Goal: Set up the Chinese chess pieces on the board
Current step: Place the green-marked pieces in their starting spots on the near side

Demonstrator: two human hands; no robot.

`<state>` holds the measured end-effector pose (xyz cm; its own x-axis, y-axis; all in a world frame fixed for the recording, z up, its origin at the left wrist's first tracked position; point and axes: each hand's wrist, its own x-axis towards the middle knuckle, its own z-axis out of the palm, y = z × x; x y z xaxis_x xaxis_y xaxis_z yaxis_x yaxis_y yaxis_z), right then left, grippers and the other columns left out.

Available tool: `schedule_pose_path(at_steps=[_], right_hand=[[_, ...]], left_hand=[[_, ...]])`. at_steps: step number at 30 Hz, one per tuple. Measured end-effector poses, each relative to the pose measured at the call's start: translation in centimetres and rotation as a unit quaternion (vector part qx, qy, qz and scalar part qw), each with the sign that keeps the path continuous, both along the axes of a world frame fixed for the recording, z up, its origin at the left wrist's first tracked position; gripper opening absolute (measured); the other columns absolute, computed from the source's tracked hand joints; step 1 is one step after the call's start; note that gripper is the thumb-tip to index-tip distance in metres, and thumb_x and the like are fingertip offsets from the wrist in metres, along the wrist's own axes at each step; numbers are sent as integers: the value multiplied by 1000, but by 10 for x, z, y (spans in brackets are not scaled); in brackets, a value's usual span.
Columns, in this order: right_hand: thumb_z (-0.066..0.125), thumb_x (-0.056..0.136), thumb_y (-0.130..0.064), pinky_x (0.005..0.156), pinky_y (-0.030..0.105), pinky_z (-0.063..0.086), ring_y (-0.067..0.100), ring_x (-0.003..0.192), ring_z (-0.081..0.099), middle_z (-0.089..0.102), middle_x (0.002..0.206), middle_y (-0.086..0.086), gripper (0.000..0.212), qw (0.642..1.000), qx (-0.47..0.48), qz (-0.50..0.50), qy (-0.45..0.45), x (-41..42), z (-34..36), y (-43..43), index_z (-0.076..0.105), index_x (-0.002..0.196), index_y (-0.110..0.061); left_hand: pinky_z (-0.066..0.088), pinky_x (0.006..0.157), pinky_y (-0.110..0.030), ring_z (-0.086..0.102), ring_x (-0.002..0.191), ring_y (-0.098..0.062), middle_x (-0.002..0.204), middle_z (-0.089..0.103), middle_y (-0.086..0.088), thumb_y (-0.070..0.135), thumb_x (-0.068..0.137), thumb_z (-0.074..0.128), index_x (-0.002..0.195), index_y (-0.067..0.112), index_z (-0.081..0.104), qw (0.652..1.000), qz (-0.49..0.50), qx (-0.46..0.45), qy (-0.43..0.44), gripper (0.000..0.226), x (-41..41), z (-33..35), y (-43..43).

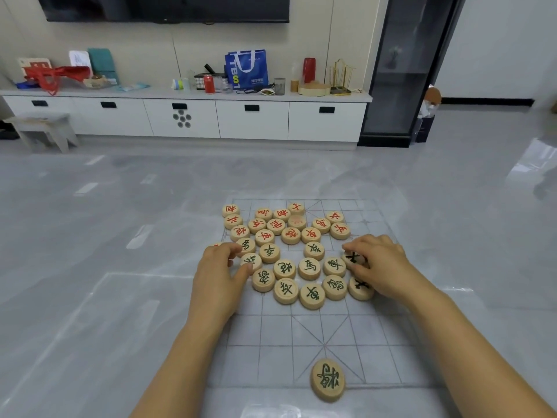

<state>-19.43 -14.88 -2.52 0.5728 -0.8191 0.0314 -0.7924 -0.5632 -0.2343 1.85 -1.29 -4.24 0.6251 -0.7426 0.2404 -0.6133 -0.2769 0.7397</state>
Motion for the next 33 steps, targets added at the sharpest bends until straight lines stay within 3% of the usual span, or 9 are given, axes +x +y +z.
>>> schedule_pose_path(at_steps=[4,7,10,13,16,21,25,29,33], right_hand=[[56,87,-29,97,32,31,21,116,43,52,122,2,40,994,-27,-40,-100,-5,6,1,53,126,-23],[61,84,-30,85,28,40,16,100,53,52,107,-1,30,981,36,-65,-179,-21,24,4,61,113,-23],[58,84,-35,79,26,44,10,86,54,50,99,-7,24,991,68,-20,-111,-30,30,18,61,106,-26],[53,85,-41,79,23,44,6,94,51,43,113,-12,38,998,53,15,-30,-30,19,34,53,121,-28],[50,87,-41,75,23,45,12,93,51,37,125,-5,42,999,6,38,3,-28,9,43,49,126,-26],[56,85,-38,75,25,45,13,89,50,40,117,-6,34,998,13,52,-20,-29,9,51,53,115,-22],[65,80,-36,85,23,43,6,94,48,38,98,-18,39,986,87,122,-74,-26,13,65,53,117,-28],[69,78,-35,81,10,36,-2,93,42,41,102,-18,52,977,132,141,-94,-21,8,70,50,127,-29],[71,74,-41,77,16,38,4,89,47,45,91,-18,43,986,126,75,-73,-35,17,55,58,113,-27]], left_hand=[[39,85,-23,46,96,-9,121,50,-4,22,86,61,120,15,54,1000,-9,10,-23,35,-1,2,1],[41,86,-25,50,99,-13,118,52,-5,22,86,61,119,14,54,999,-18,15,-43,34,-1,3,4],[42,88,-28,53,101,-16,117,52,-5,22,86,61,118,14,55,998,-24,15,-54,33,-2,5,7],[41,87,-26,51,97,-13,114,53,-3,21,86,61,117,14,55,998,-32,3,-63,32,-6,7,9],[41,87,-27,52,98,-15,106,51,3,19,87,60,116,14,56,996,-51,-13,-75,30,-14,11,12],[36,81,-19,50,96,-11,102,50,8,18,86,61,114,17,56,990,-93,-39,-94,29,-30,15,21],[37,71,-8,52,89,-6,94,54,11,18,85,63,105,21,59,988,-136,-31,-67,21,-41,15,29],[41,76,-14,54,89,-7,95,56,8,17,84,62,100,19,62,978,-199,29,-50,16,-50,12,34],[45,82,-24,53,86,-8,91,52,11,24,84,64,103,21,62,965,-248,58,-54,20,-57,11,31]])
